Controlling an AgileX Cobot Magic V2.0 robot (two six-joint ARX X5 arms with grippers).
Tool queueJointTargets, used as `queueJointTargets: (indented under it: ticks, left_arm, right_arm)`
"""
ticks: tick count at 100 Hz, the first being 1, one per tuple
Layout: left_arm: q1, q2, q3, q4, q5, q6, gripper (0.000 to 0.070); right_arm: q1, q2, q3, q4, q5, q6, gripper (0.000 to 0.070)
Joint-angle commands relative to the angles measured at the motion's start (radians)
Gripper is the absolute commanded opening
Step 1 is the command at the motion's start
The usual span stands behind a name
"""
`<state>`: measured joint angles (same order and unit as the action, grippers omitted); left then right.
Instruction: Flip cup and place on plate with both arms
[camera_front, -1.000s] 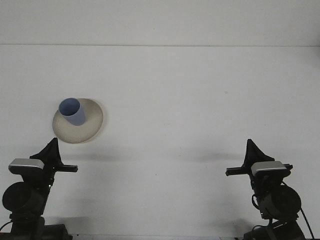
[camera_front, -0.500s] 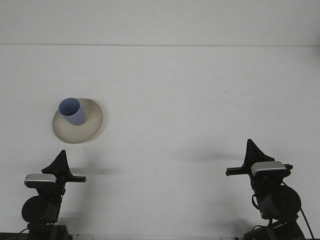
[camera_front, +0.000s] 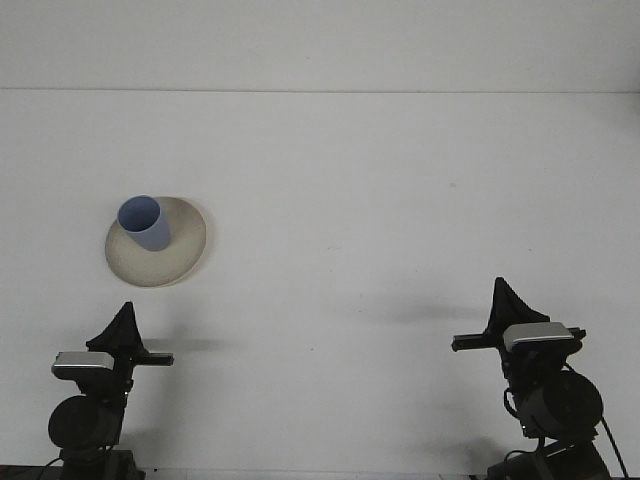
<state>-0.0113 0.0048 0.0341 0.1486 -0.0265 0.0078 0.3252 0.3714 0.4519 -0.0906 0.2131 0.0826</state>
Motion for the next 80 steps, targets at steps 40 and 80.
queueJointTargets:
  ticks: [40, 80]
  left_arm:
    - [-0.001, 0.000, -0.020, 0.010, 0.000, -0.009, 0.0013]
    - [-0.001, 0.000, -0.020, 0.010, 0.000, -0.009, 0.0013]
  right_arm:
    - [0.001, 0.001, 0.006, 0.016, 0.001, 0.007, 0.0000]
    - [-0.102, -0.058, -0.029, 0.016, -0.039, -0.198, 0.0000]
